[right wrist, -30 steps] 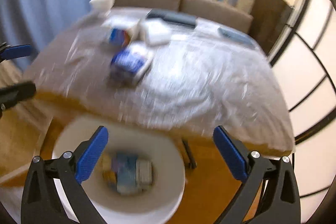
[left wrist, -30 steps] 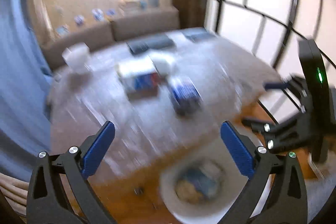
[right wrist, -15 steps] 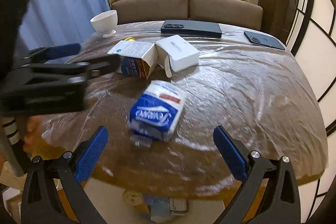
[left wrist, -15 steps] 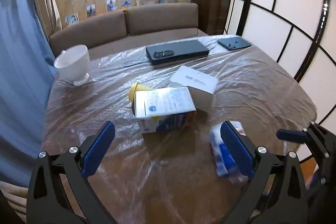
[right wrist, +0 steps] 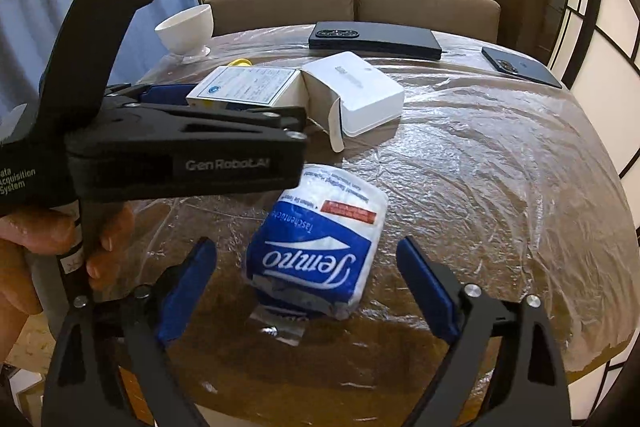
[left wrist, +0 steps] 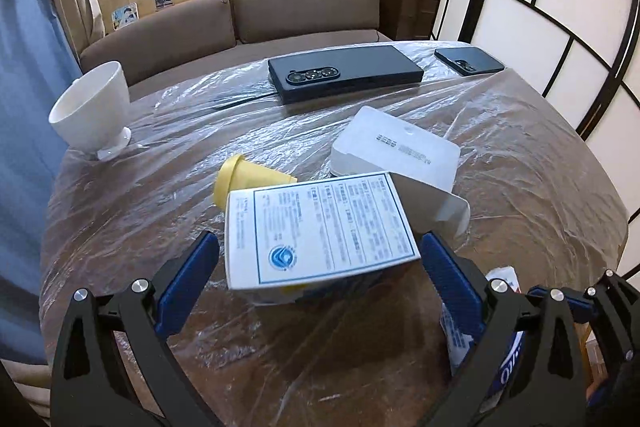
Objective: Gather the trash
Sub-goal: 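Move both tools back over the table toward the remaining box and tissue pack, then grasp the white-and-blue box with the left tool while the right tool grasps the Tempo tissue pack, then carry the box with the left tool while the right tool carries the tissue pack over the bin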
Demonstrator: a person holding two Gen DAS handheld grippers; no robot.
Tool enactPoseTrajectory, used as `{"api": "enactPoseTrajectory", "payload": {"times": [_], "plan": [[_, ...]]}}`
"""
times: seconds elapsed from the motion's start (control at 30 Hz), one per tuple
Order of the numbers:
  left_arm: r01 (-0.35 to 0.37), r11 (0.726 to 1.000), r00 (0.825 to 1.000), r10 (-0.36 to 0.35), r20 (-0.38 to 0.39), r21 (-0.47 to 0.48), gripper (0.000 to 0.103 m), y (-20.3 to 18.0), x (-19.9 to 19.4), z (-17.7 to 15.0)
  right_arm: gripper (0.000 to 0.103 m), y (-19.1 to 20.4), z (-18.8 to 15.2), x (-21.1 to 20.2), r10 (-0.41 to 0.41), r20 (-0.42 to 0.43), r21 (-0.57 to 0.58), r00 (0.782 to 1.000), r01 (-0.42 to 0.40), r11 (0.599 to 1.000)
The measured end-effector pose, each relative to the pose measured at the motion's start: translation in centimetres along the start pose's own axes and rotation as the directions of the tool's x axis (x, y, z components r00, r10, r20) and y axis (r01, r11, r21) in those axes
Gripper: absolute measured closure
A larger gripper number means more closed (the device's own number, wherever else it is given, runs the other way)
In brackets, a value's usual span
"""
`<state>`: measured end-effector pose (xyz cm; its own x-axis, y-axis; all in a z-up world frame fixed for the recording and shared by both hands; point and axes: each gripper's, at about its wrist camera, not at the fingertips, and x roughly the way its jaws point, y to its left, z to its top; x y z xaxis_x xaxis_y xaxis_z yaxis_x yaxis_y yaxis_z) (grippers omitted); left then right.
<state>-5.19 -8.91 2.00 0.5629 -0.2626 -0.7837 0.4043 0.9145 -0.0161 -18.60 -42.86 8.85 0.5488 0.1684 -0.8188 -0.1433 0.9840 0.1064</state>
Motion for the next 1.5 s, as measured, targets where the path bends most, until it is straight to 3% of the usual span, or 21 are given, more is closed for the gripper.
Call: {"api": "enactPoseTrajectory", "payload": {"times": [0.1,0.27,0.4,0.5,0.93,1.5], "plan": [[-0.002,1.0,1.0,0.002,0.004,0.014,0.002,-0.1,0.3,0.0,0.02,-0.3,0.0,0.3,0.008,-0.006,0.025,1.0,-0.007,1.0],[-0.009,0.999,1.0,0.01,-0.002,0.039,0.018,-0.3,0.6,-0.1,0.035,0.1,0.0,0.4,-0.03,-0.006,-0.007,1.0,0.03,1.0],[0.002,1.0,1.0,-0.002,0.002,0.023,0.02,-0.1,0.4,-0.1,0.049,0.2,-0.3,0.1,-0.057,-0.005,-0.043,0.998,0.057,0.997],[0.001,1.0,1.0,-0.001,0.007,0.01,0.02,0.2,-0.1,-0.3,0.051,0.0,-0.6,-0.6,-0.062,0.0,-0.049,0.998,0.062,0.997],[-0.014,0.999,1.0,0.014,-0.001,-0.05,0.02,1.1,-4.0,-3.9,0.051,-3.5,-1.2,-2.3,-0.069,-0.034,0.028,0.997,0.07,0.997],[-0.003,0.996,1.0,0.003,0.004,-0.09,0.02,-0.8,-8.0,-7.6,0.051,-3.3,-1.5,-4.7,-0.004,-0.029,0.009,1.0,0.004,1.0]]}}
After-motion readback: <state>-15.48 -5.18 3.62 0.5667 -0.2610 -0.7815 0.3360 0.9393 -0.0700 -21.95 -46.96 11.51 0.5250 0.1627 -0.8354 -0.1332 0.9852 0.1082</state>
